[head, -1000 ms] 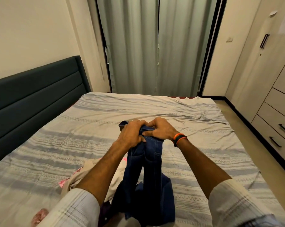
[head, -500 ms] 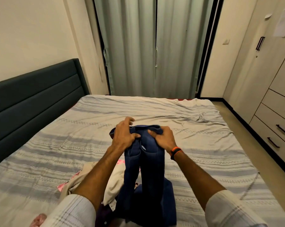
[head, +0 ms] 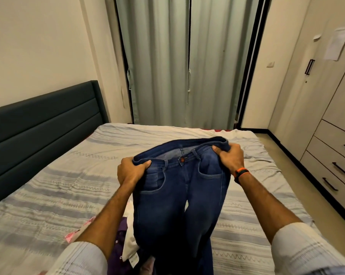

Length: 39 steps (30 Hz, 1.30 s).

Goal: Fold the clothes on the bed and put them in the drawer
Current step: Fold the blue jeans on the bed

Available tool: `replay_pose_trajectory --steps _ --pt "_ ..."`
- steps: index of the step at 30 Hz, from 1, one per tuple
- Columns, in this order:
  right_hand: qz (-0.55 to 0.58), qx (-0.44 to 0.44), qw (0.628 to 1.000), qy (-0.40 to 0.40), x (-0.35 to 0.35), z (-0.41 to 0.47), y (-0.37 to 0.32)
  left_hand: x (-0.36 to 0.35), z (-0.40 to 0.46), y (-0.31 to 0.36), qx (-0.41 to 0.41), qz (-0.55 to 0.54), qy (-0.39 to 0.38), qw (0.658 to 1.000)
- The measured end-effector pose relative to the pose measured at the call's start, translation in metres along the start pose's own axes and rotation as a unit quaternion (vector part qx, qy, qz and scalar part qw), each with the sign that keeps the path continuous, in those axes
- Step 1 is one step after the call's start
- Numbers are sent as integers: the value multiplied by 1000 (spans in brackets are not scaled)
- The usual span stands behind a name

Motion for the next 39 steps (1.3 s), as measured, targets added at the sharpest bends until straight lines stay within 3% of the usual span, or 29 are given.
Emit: replay_pose_trajectory --steps 7,12,15,22,34,36,39 --pt "-10 20 999 48 47 13 -4 -12 -7 44 -163 -31 7 986" --pt "-3 41 997 71 77 27 -34 -32 -15 103 -297 48 -24 953" --pt "-3 73 993 89 101 33 -64 -37 -14 140 -329 56 -28 942" --pt "22 125 978 165 172 54 -135 -18 -16 249 -406 -45 21 912" --pt "89 222 934 266 269 82 -247 39 0 389 -462 -143 93 871" --pt "74 220 944 236 272 87 -245 36 7 386 -433 -153 65 886" --pt "3 206 965 162 257 88 -217 17 18 350 -358 -133 -37 923"
Point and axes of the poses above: each hand's wrist, its own z-axis towards the middle knuckle, its own x-axis out of the back of the hand, y = z × x, the point moved 3 cm from there along z, towards the middle knuckle, and after that the axes turned 10 degrees about -z, right-handed, at the moved point
